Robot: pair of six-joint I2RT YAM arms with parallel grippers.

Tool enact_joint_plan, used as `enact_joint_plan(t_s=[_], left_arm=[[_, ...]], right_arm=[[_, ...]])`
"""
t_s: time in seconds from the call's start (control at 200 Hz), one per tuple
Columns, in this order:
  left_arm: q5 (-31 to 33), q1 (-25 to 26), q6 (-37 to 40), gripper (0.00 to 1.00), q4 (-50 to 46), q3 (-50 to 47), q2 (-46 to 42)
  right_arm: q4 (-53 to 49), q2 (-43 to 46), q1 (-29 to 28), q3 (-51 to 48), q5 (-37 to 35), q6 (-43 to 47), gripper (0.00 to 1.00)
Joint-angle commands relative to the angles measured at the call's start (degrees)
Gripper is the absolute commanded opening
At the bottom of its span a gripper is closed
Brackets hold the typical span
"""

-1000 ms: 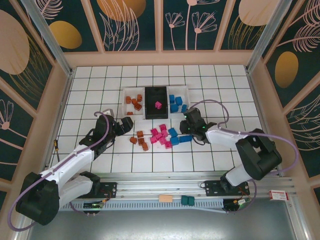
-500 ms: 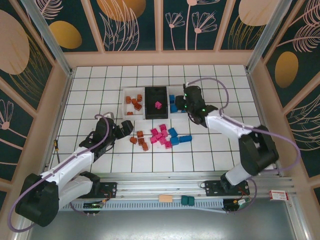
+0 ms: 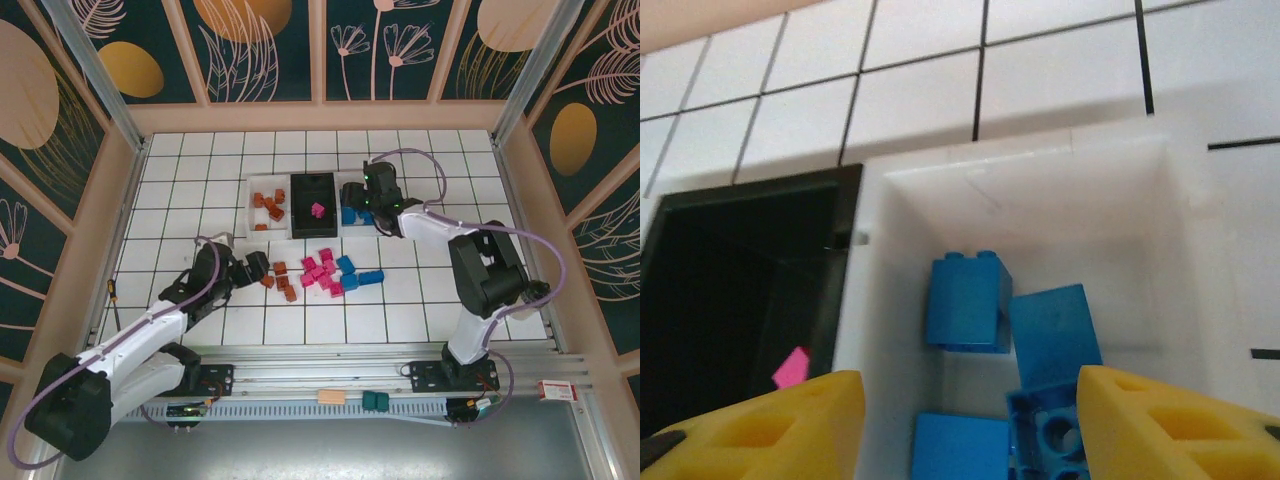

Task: Sort the legos into containers by color
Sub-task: Place the lego in the container, then pick up the lego from the center of the table.

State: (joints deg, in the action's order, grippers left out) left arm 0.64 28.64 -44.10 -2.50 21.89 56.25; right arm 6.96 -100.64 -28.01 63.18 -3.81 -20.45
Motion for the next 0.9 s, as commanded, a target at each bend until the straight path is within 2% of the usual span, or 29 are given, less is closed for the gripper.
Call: enact_joint_plan(t_s=[0.0,0.07,0.23,0.365,0.515,0.691,0.836,0.896], left_arm=[[1.2,4.5,-2.3,0.85,-0.7,-0.5,4.2],[0.9,5.5,-3.1,0.78,1.0,-0.9,7.1],[3.6,6.4,-2.1,0.77,2.0,-0.2,9.6],[4.4,6.4,-0.5,0.68,1.9,1.1,12.3],[4.7,6.4,-0.2,0.65,3.4,1.0,14.8],[5.1,6.4,0.7,0.65,5.2,2.3,17.2],[6.3,6.4,1.4,0.53,5.6,3.8,19.7],[6.5,6.4,1.4,0.51,6.0,4.1,20.5]], right_arm=[[3.3,5.3,-1.0,-2.5,0.8,-0.8,0.59],[3.5,6.6,-1.3,-3.9,1.0,-1.2,0.59],[4.0,9.2,-1.6,-6.7,1.3,-1.6,0.59],[4.2,10.4,-1.6,-7.8,1.2,-1.7,0.59],[4.5,10.9,-1.7,-8.5,1.2,-1.9,0.59],[4.6,11.0,-1.6,-8.6,1.3,-2.0,0.59],[4.5,11.3,-1.6,-9.0,1.0,-1.9,0.59],[4.5,11.5,-1.6,-9.1,1.0,-1.7,0.59]])
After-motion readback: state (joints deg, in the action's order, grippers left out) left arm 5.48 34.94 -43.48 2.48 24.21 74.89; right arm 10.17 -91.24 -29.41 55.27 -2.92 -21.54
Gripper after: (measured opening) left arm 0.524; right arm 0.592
